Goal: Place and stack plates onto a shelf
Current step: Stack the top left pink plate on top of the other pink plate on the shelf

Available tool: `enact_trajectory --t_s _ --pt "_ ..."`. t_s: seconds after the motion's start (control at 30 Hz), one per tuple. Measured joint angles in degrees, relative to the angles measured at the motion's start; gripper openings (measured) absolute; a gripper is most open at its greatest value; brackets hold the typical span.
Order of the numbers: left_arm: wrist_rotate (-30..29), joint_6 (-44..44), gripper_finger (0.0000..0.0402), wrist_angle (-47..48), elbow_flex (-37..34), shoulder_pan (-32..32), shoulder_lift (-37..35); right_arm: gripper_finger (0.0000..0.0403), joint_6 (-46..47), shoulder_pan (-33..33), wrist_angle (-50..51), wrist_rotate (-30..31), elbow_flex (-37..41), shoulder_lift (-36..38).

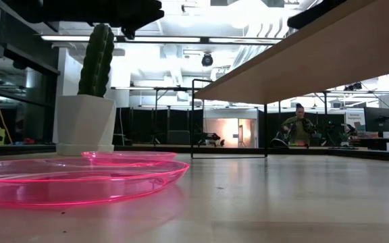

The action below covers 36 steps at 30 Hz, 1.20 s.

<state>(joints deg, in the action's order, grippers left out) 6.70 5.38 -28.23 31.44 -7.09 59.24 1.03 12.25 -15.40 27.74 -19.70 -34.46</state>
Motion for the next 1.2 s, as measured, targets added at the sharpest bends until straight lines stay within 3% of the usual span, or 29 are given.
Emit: enact_trajectory --t_s 0.57,0.77,0.83,0.93,1.2 --pt "0.6 -7.5 0.0129 10.1 0.0 0.1 0.0 0.0000 0.0 0.0 0.0 1.4 0.0 0.0" --pt "5.2 -12.7 0.0129 21.2 0.0 5.2 0.0 0.0000 0.0 0.0 0.1 1.4 0.0 0.0" --pt "2.2 -12.6 0.0129 25.2 0.0 9.3 0.8 0.0000 0.0 0.0 0.1 1.4 0.0 0.0" --pt "-7.0 -13.3 0.0129 29.1 0.0 16.1 3.3 0.0000 0.0 0.0 0.3 1.4 0.0 -0.1" --pt "-24.0 -15.9 0.0129 30.0 0.0 28.8 17.0 0.0000 0.0 0.0 2.4 1.4 -0.1 -0.1"
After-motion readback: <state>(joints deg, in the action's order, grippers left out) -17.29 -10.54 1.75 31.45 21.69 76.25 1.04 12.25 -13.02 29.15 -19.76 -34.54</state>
